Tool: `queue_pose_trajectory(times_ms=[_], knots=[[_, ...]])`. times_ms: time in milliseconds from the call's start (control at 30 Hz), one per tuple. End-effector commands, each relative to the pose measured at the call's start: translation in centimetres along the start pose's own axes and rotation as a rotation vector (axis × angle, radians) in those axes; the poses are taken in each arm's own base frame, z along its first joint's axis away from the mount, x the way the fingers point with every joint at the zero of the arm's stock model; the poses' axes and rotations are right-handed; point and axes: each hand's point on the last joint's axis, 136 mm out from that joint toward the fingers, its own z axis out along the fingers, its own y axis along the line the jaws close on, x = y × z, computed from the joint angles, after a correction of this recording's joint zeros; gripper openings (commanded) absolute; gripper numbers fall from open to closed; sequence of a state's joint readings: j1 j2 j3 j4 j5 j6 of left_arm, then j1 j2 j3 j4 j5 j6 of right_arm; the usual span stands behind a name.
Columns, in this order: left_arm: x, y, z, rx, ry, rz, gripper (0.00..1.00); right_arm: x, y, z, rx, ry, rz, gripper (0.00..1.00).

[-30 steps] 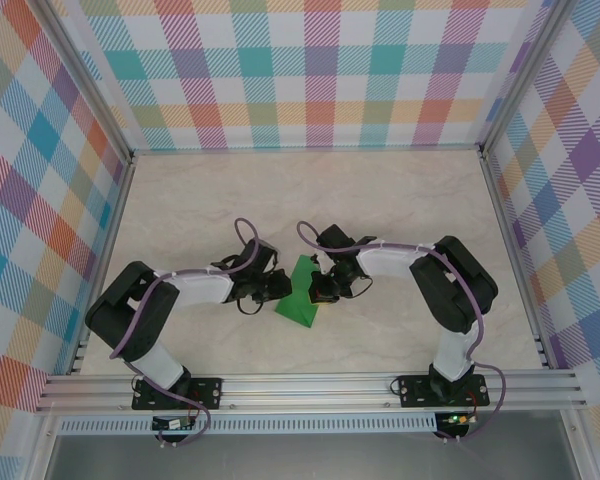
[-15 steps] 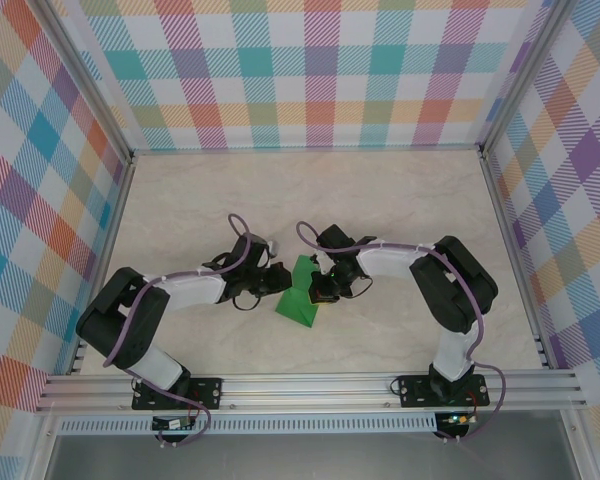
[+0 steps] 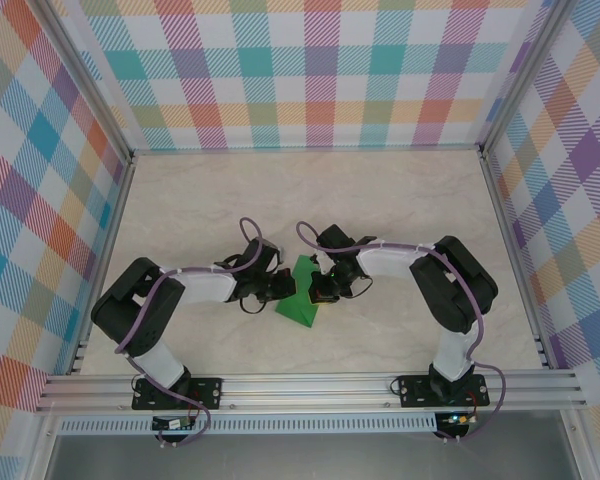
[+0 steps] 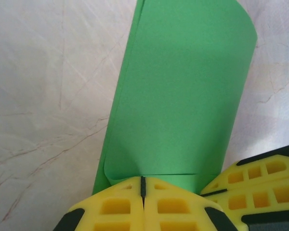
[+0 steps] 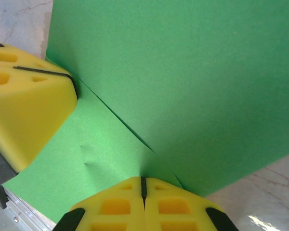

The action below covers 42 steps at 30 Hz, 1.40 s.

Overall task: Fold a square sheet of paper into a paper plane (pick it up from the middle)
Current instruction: Fold the triangle a second time at the center of the table.

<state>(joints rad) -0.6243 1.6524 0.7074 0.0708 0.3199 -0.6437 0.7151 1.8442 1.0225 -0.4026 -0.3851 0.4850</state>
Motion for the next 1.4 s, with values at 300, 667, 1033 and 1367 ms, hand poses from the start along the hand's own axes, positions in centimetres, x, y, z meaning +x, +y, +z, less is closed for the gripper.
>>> queue_pose_trajectory(times_ms=[300, 667, 1033, 1367], knots=[[-2.9, 6.3, -2.0, -0.312, -0.179, -0.141, 0.05, 3.3, -6.4, 2.5, 0.229, 0.102, 0.058, 0.05], [-4.2, 4.6, -4.9, -0.247, -0.218, -0.133, 0.07, 0.1, -4.5, 1.5, 0.174, 0.023, -0.131, 0.05], [-2.7, 0.4, -6.9, 0.007, -0.204, -0.112, 0.1, -3.1, -0.5, 0.6, 0.062, -0.009, -0.554, 0.06], [-2.5, -1.5, -3.2, 0.113, -0.077, -0.109, 0.07, -2.7, 0.6, -0.1, 0.012, -0.006, -0.668, 0.07]])
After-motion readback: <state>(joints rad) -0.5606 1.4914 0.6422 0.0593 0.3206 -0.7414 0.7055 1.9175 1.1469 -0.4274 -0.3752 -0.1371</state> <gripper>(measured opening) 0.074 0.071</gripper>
